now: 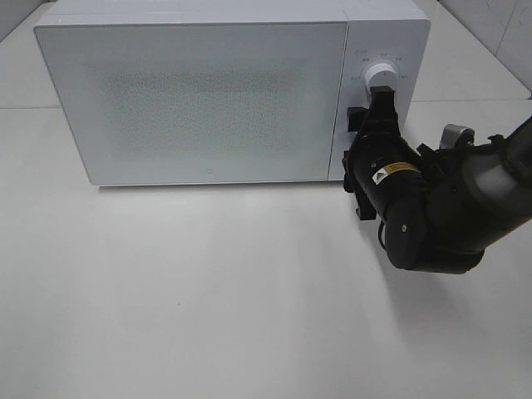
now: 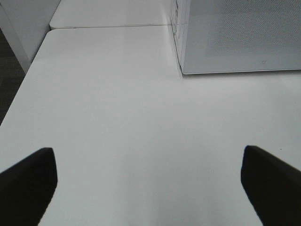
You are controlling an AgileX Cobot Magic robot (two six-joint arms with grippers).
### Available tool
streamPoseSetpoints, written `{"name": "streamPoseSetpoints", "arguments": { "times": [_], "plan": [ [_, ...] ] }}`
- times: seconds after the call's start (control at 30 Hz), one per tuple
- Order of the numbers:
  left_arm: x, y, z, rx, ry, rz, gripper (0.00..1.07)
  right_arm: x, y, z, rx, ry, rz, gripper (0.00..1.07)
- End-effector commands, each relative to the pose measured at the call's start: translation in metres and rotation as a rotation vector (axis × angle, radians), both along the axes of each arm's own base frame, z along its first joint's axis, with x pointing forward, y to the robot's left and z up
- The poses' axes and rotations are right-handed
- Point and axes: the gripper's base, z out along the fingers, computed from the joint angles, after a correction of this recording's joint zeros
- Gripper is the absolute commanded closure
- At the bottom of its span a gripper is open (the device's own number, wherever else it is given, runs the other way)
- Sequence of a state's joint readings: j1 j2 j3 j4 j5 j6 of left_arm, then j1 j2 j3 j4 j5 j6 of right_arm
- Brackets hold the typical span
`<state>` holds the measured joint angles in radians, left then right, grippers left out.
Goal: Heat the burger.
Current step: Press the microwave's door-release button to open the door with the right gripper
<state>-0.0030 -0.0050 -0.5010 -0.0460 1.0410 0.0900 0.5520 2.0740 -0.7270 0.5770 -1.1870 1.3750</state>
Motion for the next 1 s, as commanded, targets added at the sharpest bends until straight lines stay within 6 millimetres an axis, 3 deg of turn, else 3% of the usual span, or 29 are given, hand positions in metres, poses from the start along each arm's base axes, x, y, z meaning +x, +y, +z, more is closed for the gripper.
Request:
{"name": "streamPoseSetpoints", "arguments": {
  "times": [0.03, 0.2, 0.63, 1.0],
  "plan": [
    [-0.003, 0.0, 0.0, -0.005, -0.023, 0.003, 0.06, 0.011, -0.004, 0.026, -0.018, -0.234, -0.053, 0.38],
    [-0.003, 0.0, 0.0, -0.005, -0.023, 0.003, 0.06, 0.009, -0.003, 0.027, -0.052, -0.236, -0.028, 0.28],
    [-0.003, 0.0, 0.0, -0.005, -0.023, 0.003, 0.06, -0.024, -0.005, 0.047, -0.222, -0.157, 0.149, 0.31],
    [-0.003, 0.0, 0.0, -0.005, -0.023, 0.003, 0.06, -0.057, -0.013, 0.08, -0.591, -0.173, 0.34, 0.27]
  ]
}}
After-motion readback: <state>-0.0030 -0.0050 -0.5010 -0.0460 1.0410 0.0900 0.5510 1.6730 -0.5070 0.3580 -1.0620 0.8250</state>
